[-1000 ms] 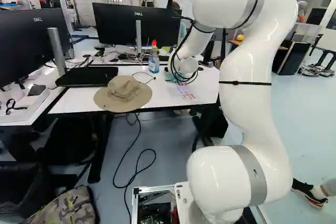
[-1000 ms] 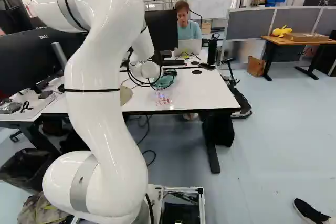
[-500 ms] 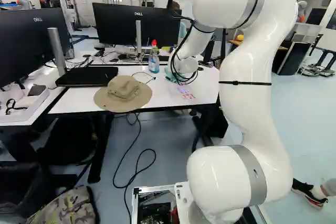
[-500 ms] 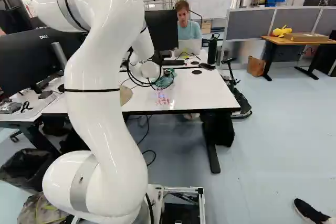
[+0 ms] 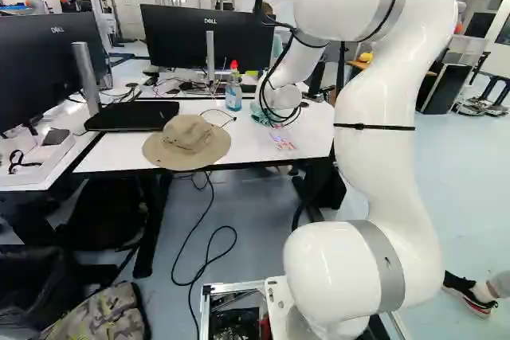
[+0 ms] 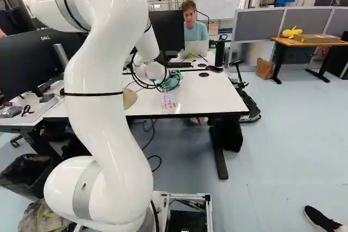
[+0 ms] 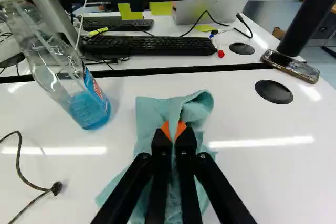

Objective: Clean the table with the green towel

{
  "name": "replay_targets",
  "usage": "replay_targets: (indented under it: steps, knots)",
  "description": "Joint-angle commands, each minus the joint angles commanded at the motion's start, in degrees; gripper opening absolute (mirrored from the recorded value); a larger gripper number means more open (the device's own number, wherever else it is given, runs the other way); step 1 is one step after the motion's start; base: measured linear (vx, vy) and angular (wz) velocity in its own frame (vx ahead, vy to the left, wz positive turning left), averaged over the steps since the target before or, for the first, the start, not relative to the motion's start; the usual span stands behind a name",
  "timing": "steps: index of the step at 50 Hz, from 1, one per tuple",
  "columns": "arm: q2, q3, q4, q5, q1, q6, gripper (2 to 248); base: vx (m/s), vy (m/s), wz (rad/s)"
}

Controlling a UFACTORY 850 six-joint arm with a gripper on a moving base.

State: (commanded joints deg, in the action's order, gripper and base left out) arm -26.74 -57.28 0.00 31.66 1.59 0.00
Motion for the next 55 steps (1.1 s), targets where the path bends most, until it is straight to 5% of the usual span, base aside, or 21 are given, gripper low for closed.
replay_targets:
  steps: [55]
  knots:
    - [7.51,2.22,0.0,0.0,-0.52,0.0,25,0.0,0.0,0.0]
